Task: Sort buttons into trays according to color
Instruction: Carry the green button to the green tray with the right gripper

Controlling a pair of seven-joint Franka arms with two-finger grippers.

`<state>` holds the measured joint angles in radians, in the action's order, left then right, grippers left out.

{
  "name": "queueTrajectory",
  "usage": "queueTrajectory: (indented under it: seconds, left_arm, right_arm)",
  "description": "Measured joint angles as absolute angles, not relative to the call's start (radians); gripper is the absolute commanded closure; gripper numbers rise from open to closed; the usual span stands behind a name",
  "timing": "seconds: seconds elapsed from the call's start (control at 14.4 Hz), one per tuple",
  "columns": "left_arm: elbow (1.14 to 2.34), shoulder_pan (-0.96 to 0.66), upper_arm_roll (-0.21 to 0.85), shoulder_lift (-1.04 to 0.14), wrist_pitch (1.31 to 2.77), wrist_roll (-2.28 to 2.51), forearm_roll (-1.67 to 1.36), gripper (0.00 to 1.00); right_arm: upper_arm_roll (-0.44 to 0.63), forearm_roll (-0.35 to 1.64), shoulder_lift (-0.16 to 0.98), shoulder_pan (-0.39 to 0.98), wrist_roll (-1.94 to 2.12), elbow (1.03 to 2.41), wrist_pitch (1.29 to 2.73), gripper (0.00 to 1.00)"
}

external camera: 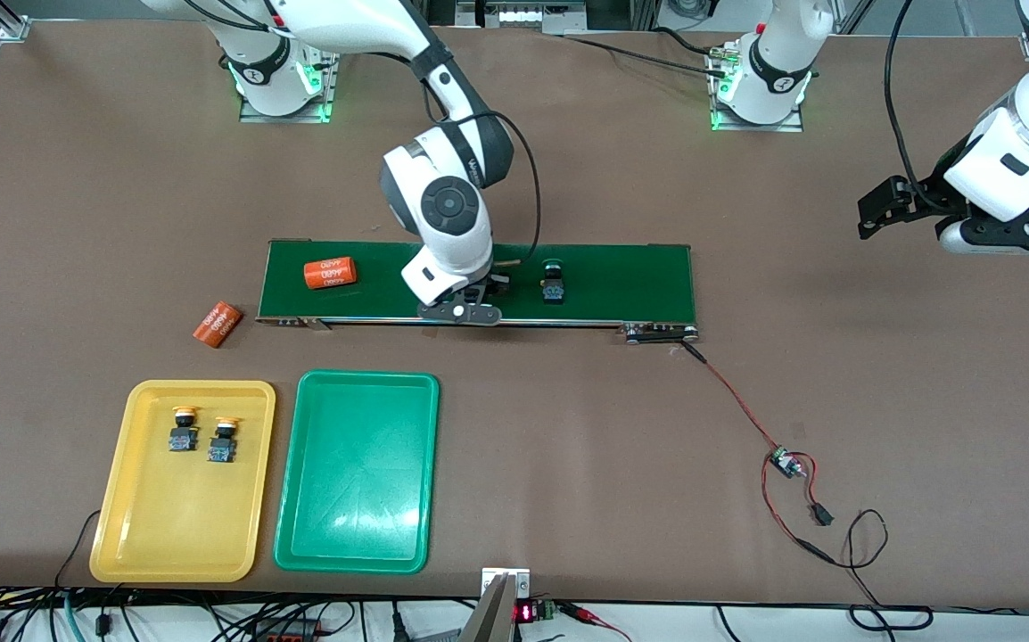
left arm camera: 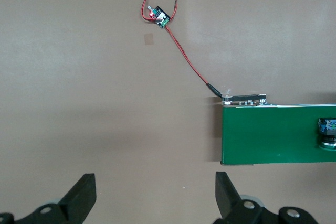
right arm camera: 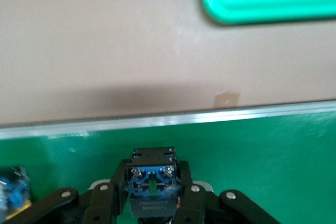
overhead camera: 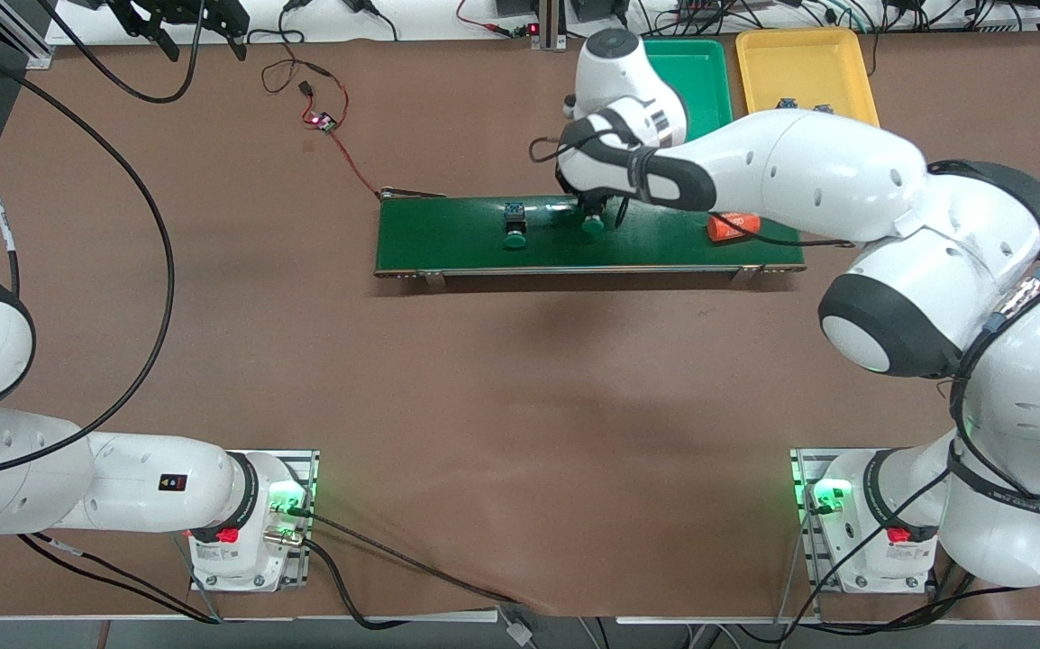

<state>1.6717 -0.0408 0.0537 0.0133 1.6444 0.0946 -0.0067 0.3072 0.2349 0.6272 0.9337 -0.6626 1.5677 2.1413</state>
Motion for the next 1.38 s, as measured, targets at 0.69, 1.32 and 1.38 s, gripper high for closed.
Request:
queueTrajectory:
  seconds: [0.69,1.32,1.38]
  left_arm:
    - [1.671,-0.041,0.054,0.013,1.644,0.095,-0.007,0.0]
    - [1.671,-0.041,0.054,0.013,1.644,0.095,-0.007,0.0]
    - [1.671,-0.041,0.054,0.013,1.644,0.095,-0.007,0.0]
  right_arm:
    - [0.316,0.235,0.653,0.585,-0.367,1.428,2.142,0.97]
    - [0.301,0.236,0.993,0.478,-0.251,1.16,2.285,1.0]
    - [0.295,0.236,1.018,0.475,-0.233,1.152,2.302,0.96]
